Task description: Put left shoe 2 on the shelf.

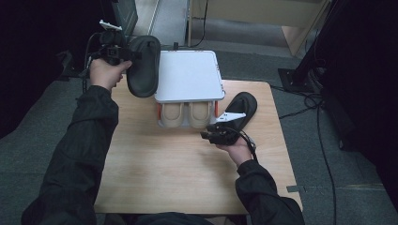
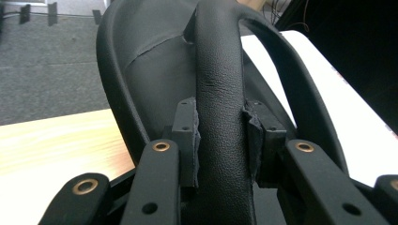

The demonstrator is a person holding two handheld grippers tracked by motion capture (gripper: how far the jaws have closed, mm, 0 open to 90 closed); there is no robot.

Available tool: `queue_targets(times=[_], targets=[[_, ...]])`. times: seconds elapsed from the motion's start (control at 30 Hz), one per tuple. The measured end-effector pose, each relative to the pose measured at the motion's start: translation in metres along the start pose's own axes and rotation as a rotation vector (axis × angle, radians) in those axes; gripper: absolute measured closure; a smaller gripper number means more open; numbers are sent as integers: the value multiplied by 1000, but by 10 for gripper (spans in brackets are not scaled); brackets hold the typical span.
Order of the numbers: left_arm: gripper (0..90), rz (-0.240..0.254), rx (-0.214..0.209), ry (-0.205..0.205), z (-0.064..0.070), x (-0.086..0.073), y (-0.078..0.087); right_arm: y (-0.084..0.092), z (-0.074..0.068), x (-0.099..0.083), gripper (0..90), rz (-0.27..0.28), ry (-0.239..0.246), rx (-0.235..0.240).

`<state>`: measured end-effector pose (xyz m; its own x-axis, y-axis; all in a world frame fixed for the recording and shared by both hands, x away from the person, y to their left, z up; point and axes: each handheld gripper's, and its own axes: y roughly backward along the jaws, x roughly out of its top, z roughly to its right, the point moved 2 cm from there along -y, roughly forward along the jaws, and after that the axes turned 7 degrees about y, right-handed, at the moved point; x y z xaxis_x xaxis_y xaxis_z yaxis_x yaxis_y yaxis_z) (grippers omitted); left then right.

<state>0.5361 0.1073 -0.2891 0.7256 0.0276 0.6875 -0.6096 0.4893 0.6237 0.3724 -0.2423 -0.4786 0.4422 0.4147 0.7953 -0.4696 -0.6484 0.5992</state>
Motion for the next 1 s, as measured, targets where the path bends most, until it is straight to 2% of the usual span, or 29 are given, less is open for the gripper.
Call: queue_targets(times=[0.37,0.7,0.97,1.0], targets=[[688,-32,-23,-2,31,4,-34,4,3,0,563,12,-2,-4],[688,-62,-9,-15,52,-1,-61,7,6,0,563,25,-6,-3],[687,-84,-16,-11,58,-14,-82,10,7,0,563,33,-10,-8],[687,-80,-22,1,57,-15,-84,10,8,0,563,34,-8,-10]])
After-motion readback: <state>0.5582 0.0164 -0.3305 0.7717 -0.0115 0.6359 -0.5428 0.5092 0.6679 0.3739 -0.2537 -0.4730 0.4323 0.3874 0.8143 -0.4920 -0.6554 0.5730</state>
